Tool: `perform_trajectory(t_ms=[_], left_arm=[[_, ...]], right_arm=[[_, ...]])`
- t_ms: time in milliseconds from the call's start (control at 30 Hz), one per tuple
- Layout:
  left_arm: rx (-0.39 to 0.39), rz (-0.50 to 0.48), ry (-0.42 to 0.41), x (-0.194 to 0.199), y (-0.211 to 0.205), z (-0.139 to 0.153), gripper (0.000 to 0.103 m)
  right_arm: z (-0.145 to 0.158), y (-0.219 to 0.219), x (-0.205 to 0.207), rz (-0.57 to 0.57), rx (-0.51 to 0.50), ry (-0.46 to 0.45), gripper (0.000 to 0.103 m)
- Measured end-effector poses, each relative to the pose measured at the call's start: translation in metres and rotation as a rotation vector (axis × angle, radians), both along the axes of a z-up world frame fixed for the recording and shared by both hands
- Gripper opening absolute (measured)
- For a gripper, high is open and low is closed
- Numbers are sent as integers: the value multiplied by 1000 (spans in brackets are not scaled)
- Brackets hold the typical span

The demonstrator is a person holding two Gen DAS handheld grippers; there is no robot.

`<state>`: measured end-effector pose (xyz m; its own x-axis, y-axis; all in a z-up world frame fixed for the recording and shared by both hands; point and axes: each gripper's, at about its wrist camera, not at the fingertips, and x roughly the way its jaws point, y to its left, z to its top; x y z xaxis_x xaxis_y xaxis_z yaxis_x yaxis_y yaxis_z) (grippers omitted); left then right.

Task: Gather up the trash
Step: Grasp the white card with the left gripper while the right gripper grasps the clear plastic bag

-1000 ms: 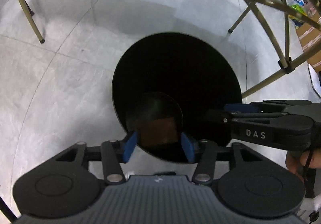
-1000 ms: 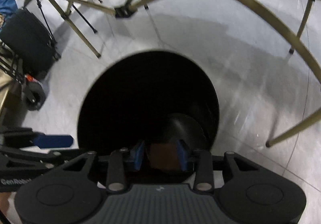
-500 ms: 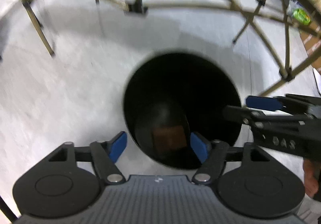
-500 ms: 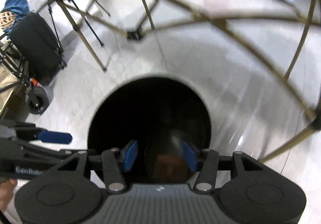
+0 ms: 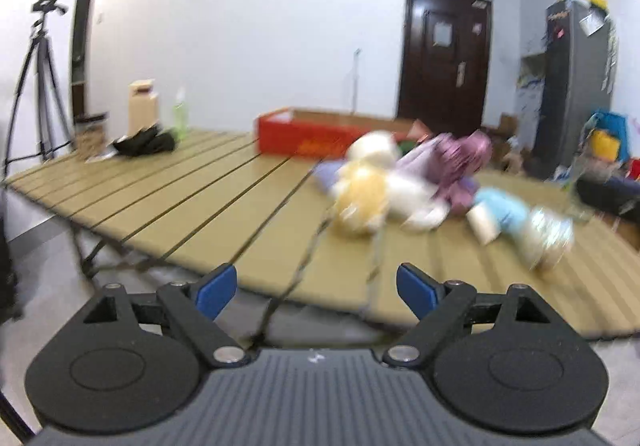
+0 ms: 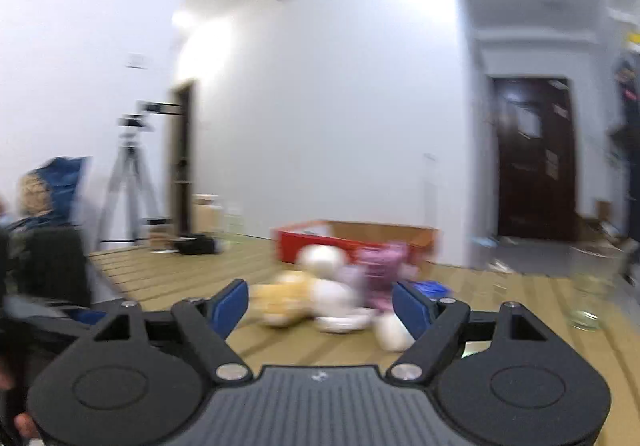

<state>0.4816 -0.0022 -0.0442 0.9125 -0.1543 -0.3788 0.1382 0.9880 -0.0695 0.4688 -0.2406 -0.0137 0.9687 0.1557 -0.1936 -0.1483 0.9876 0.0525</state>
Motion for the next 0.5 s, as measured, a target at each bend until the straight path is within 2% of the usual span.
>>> perform_trajectory(t_ms=[67, 133, 167, 233, 267, 367, 433, 500], left_arm=[[-4, -27, -20, 17, -28, 8, 88], [-3, -105, -9, 36, -54, 15, 88], [3, -148, -4, 46, -66, 19, 87], [12, -210, 23, 72, -89, 18, 79], [18, -233, 55, 88, -103, 17, 69], [23, -273, 150, 126, -133, 7, 65], [13, -270, 194, 149, -149, -2, 61], [-8, -278, 226, 157, -156, -11, 48]], right_arm=[[-5, -19, 30, -103, 10, 77, 78], [-15, -35, 67, -160, 22, 213, 75], [-18, -41, 76, -155, 44, 253, 67], [-27, -55, 91, -122, 114, 311, 43], [-29, -57, 90, -138, 137, 314, 30], [-19, -68, 81, -174, 158, 284, 23], [-10, -75, 76, -193, 145, 246, 23], [-12, -82, 79, -210, 153, 238, 23]])
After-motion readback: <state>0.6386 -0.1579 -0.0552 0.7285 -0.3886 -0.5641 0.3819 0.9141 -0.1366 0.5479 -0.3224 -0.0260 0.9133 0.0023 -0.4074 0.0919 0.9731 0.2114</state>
